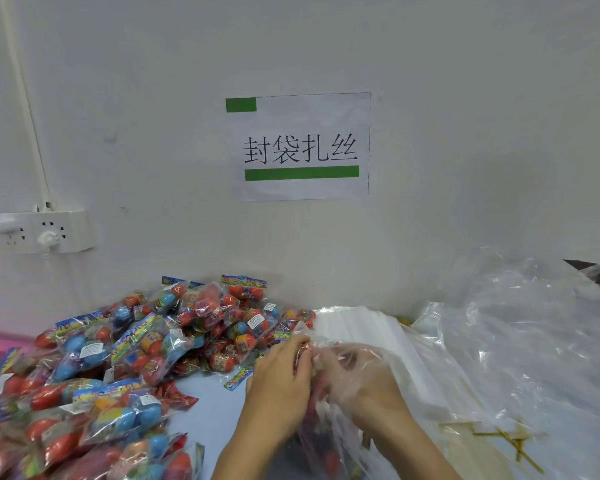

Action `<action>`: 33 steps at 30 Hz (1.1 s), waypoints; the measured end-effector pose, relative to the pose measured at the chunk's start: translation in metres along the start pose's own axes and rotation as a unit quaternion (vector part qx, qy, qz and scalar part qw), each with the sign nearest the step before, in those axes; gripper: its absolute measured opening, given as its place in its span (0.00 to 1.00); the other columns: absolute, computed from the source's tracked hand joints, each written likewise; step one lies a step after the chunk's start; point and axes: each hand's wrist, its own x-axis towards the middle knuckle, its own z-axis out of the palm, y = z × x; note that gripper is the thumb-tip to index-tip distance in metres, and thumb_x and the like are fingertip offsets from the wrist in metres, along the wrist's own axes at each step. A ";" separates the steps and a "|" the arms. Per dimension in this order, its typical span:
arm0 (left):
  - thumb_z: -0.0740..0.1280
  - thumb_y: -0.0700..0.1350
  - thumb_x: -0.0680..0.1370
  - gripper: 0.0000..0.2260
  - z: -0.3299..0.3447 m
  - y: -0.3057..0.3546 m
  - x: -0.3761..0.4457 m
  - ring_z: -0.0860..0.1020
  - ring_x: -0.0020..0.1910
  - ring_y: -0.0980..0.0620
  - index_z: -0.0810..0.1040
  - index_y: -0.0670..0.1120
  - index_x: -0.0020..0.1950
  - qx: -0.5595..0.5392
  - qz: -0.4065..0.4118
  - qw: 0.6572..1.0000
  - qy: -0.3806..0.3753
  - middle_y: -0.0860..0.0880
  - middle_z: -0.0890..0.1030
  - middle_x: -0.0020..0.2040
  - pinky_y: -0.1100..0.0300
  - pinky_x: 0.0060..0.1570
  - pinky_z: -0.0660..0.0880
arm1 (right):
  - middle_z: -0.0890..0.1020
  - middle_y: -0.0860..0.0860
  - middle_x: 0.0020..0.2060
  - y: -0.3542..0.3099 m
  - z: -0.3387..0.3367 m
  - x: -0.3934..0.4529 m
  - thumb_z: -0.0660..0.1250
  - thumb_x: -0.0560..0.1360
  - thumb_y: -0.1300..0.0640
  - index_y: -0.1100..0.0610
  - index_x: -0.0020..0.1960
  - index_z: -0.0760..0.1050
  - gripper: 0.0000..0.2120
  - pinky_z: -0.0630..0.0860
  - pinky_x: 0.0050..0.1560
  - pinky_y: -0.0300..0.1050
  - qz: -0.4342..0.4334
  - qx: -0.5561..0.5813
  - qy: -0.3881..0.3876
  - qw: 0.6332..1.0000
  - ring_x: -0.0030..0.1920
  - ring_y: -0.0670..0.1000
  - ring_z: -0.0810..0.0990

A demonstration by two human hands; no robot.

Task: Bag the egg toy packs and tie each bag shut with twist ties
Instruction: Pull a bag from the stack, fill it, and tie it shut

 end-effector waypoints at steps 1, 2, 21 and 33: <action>0.54 0.52 0.85 0.13 0.000 -0.002 0.000 0.71 0.65 0.53 0.71 0.58 0.68 0.015 -0.008 1.000 -0.002 0.55 0.75 0.63 0.50 0.66 0.69 | 0.77 0.25 0.29 0.001 0.001 -0.001 0.63 0.82 0.53 0.18 0.34 0.71 0.30 0.75 0.37 0.28 -0.007 -0.022 0.015 1.000 0.33 0.28 0.78; 0.54 0.52 0.85 0.13 -0.001 -0.004 0.001 0.72 0.64 0.51 0.71 0.57 0.67 0.027 -0.017 0.999 -0.004 0.54 0.75 0.63 0.49 0.65 0.70 | 0.80 0.30 0.30 0.005 -0.001 -0.002 0.62 0.82 0.54 0.24 0.37 0.77 0.25 0.75 0.36 0.28 -0.024 -0.019 0.025 0.999 0.33 0.32 0.80; 0.49 0.45 0.83 0.14 -0.011 -0.016 0.001 0.74 0.60 0.43 0.71 0.45 0.62 0.104 -0.227 0.968 0.009 0.44 0.78 0.61 0.46 0.61 0.73 | 0.87 0.55 0.44 -0.028 -0.070 -0.019 0.61 0.81 0.66 0.57 0.53 0.84 0.13 0.82 0.45 0.42 -0.047 0.194 0.062 0.978 0.44 0.51 0.86; 0.55 0.48 0.83 0.15 -0.012 -0.012 0.002 0.72 0.63 0.42 0.62 0.45 0.69 0.108 -0.214 0.966 0.093 0.45 0.77 0.63 0.46 0.61 0.70 | 0.87 0.52 0.40 -0.002 -0.048 -0.014 0.72 0.73 0.56 0.56 0.61 0.75 0.18 0.83 0.41 0.41 0.150 -0.141 -0.010 0.979 0.33 0.45 0.84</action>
